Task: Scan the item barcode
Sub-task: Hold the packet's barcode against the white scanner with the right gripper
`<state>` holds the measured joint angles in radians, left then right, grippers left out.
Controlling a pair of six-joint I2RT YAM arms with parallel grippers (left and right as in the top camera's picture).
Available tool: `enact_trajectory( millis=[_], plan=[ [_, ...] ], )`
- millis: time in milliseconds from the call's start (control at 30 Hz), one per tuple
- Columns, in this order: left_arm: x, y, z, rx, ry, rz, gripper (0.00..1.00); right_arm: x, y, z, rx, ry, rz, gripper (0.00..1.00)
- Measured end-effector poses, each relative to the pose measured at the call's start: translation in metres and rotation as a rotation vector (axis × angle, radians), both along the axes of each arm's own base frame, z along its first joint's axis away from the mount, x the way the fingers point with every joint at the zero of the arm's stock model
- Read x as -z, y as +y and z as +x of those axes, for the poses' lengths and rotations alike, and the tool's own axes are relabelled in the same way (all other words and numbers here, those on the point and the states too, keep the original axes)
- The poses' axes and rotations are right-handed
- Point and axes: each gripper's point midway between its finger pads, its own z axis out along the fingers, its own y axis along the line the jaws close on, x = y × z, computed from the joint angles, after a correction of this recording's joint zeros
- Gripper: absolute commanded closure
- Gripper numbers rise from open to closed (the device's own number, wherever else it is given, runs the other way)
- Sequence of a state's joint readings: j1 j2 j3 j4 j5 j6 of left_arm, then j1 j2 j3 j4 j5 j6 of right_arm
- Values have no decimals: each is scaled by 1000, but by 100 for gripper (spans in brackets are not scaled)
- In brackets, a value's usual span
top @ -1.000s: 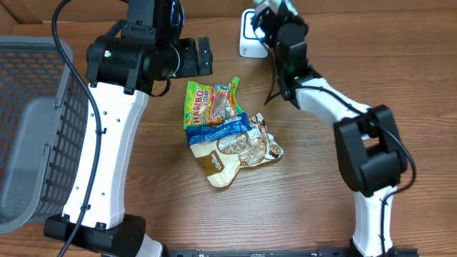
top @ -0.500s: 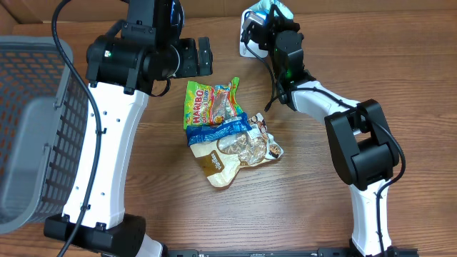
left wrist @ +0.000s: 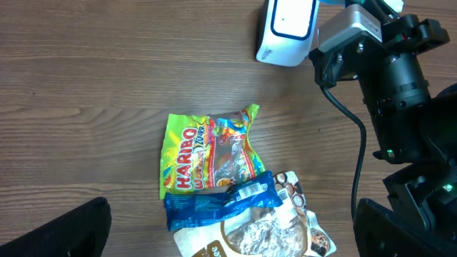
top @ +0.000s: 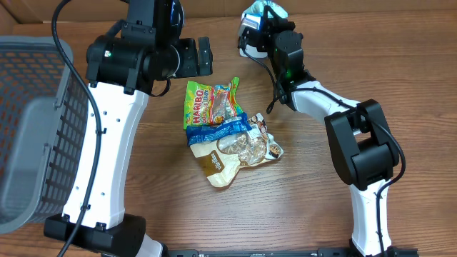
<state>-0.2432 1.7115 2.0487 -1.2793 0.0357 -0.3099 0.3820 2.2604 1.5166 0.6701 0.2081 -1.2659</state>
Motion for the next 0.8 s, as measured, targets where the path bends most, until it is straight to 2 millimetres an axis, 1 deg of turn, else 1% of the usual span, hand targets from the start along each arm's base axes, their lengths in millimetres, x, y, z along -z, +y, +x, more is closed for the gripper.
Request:
enact_trajectory(
  millis=[367,567,667,733,800],
  plan=[
    [0,0,0,0,0,0,0,1,0,0,-3,5,-4,96],
    [0,0,0,0,0,0,0,11,0,0,-1,44,3,96],
    [0,0,0,0,0,0,0,11,0,0,0,52,31,96],
    [0,0,0,0,0,0,0,11,2,-1,-2,54,41,96],
    [0,0,0,0,0,0,0,17,5,-3,-5,83,38,96]
  ],
)
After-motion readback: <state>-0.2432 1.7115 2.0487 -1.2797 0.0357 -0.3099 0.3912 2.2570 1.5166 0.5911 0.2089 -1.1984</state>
